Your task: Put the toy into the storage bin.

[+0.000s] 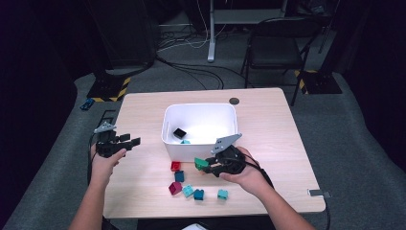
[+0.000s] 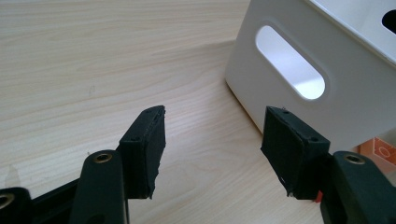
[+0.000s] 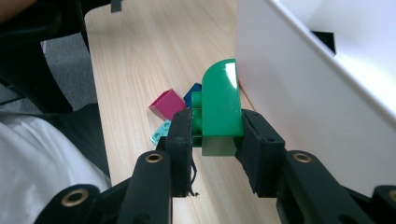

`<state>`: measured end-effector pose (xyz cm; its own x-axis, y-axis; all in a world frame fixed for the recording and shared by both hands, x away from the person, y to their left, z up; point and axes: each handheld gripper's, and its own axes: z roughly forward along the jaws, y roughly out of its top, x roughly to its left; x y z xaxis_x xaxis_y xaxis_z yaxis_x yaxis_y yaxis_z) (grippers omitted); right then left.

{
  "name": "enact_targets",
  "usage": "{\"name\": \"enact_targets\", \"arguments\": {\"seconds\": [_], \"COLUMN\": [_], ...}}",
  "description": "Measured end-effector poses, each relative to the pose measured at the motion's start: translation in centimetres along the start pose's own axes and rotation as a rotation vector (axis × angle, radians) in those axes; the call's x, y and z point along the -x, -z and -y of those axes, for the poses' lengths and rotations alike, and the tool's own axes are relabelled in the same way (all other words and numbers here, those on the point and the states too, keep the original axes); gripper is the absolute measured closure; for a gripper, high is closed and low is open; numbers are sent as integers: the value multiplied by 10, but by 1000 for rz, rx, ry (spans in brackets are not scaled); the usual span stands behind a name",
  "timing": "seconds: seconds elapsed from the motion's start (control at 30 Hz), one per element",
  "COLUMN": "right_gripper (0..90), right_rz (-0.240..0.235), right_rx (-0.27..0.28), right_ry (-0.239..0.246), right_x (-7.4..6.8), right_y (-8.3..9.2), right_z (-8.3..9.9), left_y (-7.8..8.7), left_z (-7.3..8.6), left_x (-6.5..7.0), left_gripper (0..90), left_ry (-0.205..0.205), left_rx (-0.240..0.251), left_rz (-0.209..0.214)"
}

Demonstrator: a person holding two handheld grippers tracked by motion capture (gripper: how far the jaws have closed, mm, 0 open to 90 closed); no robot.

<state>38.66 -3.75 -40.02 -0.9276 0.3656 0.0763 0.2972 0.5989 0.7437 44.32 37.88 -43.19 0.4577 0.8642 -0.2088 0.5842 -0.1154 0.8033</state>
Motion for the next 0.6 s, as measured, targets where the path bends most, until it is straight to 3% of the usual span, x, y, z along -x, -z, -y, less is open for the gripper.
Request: {"name": "enact_targets", "arguments": {"seconds": [0.3, 0.6], "right_gripper": [660, 660], "right_rz": [19, 69], "right_rx": [28, 43], "right_ry": [-48, -39], "right_x": [6, 13], "right_y": [17, 32], "right_z": [-17, -41], "left_y": [0, 0], "left_z": [0, 0], "left_x": [0, 0], "left_gripper": [395, 395], "left_ry": [-3, 9], "left_rx": [-1, 2], "left_rz": [-1, 0]}}
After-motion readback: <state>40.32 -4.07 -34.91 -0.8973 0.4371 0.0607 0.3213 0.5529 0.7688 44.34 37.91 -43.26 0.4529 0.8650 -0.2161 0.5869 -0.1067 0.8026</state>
